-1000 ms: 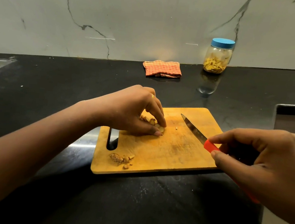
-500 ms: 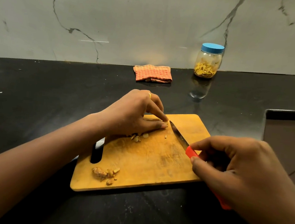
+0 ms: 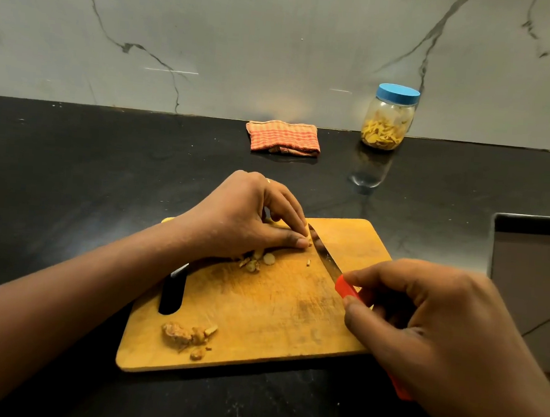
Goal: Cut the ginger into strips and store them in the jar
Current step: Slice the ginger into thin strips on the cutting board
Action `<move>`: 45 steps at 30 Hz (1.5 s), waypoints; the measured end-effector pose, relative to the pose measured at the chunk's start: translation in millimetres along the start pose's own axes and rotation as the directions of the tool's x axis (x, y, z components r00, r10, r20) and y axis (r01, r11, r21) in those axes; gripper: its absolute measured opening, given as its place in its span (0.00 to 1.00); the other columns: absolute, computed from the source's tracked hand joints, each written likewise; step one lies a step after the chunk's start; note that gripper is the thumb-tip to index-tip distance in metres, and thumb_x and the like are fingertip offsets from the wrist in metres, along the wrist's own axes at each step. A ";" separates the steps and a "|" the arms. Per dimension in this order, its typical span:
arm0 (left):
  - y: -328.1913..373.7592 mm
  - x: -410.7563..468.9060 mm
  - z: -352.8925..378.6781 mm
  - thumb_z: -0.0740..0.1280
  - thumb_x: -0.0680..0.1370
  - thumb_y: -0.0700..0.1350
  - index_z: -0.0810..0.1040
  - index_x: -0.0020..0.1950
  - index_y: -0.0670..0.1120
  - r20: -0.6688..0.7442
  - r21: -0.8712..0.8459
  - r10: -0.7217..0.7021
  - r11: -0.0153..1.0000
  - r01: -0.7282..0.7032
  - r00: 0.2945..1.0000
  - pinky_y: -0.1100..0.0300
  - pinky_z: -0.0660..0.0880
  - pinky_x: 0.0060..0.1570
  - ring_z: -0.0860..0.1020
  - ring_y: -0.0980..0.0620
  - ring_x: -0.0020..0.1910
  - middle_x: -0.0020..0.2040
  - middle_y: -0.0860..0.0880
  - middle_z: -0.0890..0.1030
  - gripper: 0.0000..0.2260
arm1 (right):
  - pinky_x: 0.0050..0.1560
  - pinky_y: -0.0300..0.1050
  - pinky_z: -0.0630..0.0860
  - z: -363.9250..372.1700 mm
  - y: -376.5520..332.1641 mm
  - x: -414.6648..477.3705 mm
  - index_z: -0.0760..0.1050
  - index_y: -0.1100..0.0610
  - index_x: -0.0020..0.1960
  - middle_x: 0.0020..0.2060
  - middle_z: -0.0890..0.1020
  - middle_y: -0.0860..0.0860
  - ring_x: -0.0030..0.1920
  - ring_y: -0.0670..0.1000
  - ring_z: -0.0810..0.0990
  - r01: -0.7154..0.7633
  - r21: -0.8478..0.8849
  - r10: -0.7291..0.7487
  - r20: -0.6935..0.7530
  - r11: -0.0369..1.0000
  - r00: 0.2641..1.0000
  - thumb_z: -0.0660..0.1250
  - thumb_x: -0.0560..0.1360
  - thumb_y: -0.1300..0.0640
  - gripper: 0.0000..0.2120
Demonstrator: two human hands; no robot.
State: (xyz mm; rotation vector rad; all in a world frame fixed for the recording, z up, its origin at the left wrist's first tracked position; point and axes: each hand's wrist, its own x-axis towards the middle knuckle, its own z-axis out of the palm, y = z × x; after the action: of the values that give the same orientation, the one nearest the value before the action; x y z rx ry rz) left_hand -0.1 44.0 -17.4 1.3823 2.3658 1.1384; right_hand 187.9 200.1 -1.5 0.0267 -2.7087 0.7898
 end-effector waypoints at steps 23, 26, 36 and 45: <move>-1.4 2.0 -0.2 0.76 0.71 0.52 0.87 0.46 0.56 -0.006 0.070 -0.033 0.997 0.034 0.999 0.53 0.81 0.47 0.81 0.57 0.49 0.45 0.59 0.85 0.06 | 0.43 0.42 0.75 9.3 -20.1 27.5 0.79 0.51 0.49 0.40 0.77 0.48 0.40 0.46 0.75 0.049 -0.253 -0.025 0.099 0.966 0.995 0.63 0.75 0.48 0.10; -1.5 2.7 -0.1 0.76 0.71 0.52 0.87 0.46 0.56 -0.002 0.054 -0.051 0.997 0.051 0.999 0.54 0.81 0.48 0.80 0.58 0.49 0.45 0.58 0.85 0.05 | 0.38 0.39 0.74 6.6 -18.5 15.3 0.79 0.51 0.43 0.36 0.76 0.47 0.36 0.44 0.74 0.046 -0.247 -0.016 0.123 0.968 0.992 0.64 0.75 0.48 0.09; -0.7 1.8 -0.2 0.77 0.68 0.53 0.88 0.45 0.53 -0.014 -0.011 -0.093 0.996 0.093 0.996 0.51 0.81 0.51 0.81 0.56 0.49 0.44 0.55 0.86 0.08 | 0.27 0.38 0.71 -5.7 -10.6 -4.5 0.82 0.50 0.39 0.27 0.74 0.44 0.26 0.42 0.73 0.020 -0.259 -0.035 -0.051 0.966 0.998 0.69 0.66 0.50 0.06; 1.5 0.1 -2.3 0.76 0.71 0.49 0.87 0.45 0.55 0.024 -0.019 -0.070 0.997 0.071 0.997 0.63 0.79 0.49 0.80 0.61 0.50 0.45 0.58 0.85 0.04 | 0.34 0.28 0.70 2.3 -9.0 4.4 0.83 0.49 0.42 0.28 0.77 0.43 0.36 0.42 0.77 0.042 -0.153 -0.037 0.032 0.987 0.999 0.68 0.67 0.47 0.08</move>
State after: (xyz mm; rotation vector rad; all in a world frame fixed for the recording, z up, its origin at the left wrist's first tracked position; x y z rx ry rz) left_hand -0.3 43.3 -14.8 1.2882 2.3607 1.1174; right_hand 184.0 191.5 2.7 0.0569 -2.7790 0.5718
